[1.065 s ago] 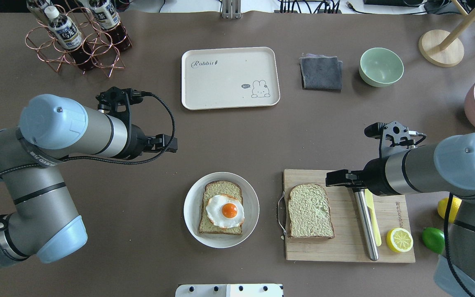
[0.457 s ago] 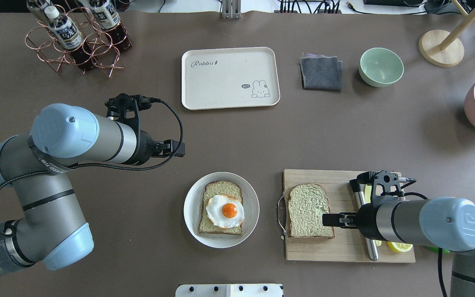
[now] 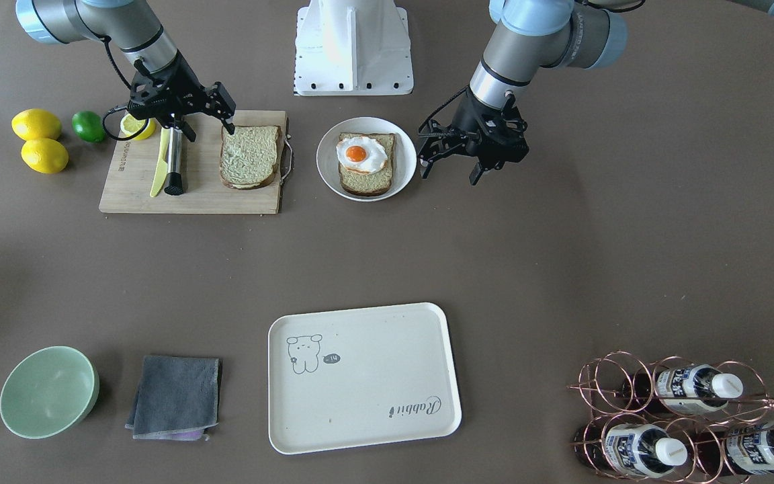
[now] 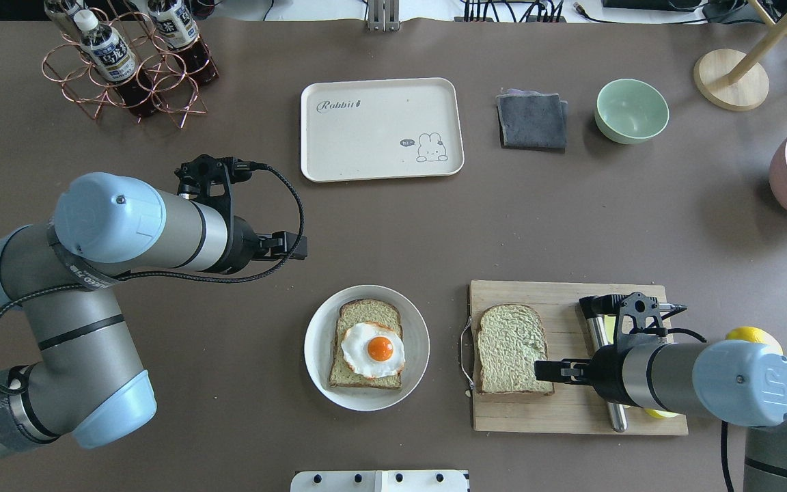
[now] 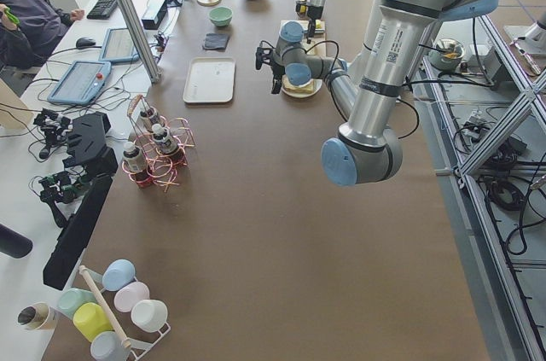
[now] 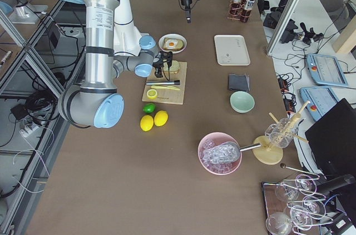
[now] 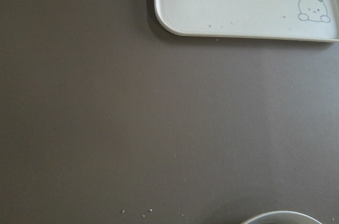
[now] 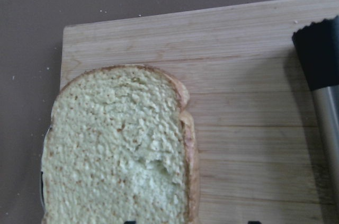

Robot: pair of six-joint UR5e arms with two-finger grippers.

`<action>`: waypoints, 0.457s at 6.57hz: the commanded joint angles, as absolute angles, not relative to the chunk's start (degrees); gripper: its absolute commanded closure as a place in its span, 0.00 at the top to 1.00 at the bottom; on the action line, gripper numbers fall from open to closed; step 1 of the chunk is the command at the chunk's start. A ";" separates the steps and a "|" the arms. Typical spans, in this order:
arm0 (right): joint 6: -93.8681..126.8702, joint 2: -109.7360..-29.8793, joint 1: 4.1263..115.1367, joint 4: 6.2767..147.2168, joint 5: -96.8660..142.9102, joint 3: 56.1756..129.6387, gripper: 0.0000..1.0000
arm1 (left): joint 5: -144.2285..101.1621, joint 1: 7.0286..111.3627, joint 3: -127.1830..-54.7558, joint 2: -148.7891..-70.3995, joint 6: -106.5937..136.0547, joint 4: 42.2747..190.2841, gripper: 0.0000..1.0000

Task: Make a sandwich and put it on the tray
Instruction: 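Grasp the plain bread slice with the right gripper and lift it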

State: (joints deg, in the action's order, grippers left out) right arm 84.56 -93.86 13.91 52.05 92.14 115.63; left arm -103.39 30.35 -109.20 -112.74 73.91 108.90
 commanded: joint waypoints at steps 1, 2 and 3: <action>85.17 -93.60 13.27 52.03 91.23 115.66 0.67 | -103.36 30.15 -109.16 -112.76 73.92 108.90 0.98; 85.17 -93.60 13.18 52.03 91.23 115.84 0.67 | -103.36 30.15 -109.16 -112.76 73.92 108.90 0.98; 85.17 -93.69 12.92 52.03 91.14 115.84 0.64 | -103.36 30.06 -109.16 -112.85 73.92 108.90 0.98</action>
